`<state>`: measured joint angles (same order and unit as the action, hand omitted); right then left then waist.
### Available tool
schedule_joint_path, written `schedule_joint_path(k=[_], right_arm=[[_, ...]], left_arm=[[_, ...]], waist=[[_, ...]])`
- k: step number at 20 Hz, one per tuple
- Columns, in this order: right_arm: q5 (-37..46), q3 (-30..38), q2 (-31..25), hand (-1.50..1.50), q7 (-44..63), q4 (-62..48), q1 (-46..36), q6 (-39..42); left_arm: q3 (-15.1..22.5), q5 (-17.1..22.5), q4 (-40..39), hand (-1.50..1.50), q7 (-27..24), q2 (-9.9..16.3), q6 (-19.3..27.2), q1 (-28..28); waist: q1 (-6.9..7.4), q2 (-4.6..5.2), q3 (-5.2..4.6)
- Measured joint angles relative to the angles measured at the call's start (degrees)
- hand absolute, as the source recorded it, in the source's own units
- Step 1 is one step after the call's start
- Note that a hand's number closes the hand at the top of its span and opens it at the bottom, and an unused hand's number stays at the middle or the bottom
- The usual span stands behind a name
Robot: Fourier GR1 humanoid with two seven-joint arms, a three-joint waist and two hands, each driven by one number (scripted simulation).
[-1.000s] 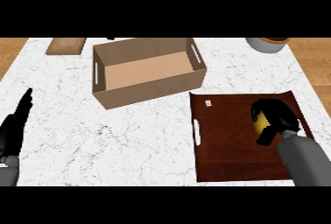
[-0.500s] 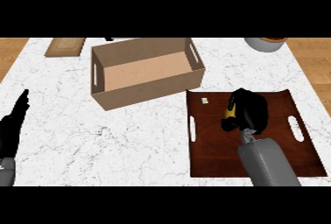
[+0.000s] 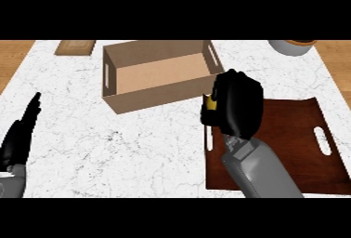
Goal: Pick the lemon from the tray and place it in the cardboard box
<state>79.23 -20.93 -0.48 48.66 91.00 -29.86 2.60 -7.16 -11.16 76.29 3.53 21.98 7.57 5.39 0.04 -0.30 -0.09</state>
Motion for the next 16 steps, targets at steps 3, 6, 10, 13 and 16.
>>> schedule_joint_path(k=[3,6,10,13,16], right_arm=[[-4.0,-1.1,0.2,1.50,2.7,-3.1,-5.8,-1.9],[-8.9,-0.3,0.3,1.50,5.1,-7.4,-13.1,-4.1],[-13.8,2.3,0.4,1.50,5.5,-15.4,-21.1,-8.8],[-17.2,4.5,0.4,1.50,5.2,-23.0,-26.4,-13.5],[-20.9,7.2,0.4,1.50,3.8,-31.2,-31.3,-18.1]], left_arm=[[0.0,-0.4,-0.4,0.00,0.0,0.0,-0.3,1.0],[-0.4,-0.2,-0.5,0.00,0.2,0.3,-0.8,1.9],[0.2,-1.0,0.4,0.00,0.9,-0.2,-0.9,1.9],[0.2,-1.2,0.4,0.00,0.9,-0.4,-1.0,2.0],[0.7,-1.3,1.2,0.00,1.2,-1.0,-1.2,2.1]], waist=[[0.52,0.22,0.03],[1.09,0.39,0.05],[1.45,0.52,0.06],[1.83,0.66,0.06],[2.51,0.89,0.06]])
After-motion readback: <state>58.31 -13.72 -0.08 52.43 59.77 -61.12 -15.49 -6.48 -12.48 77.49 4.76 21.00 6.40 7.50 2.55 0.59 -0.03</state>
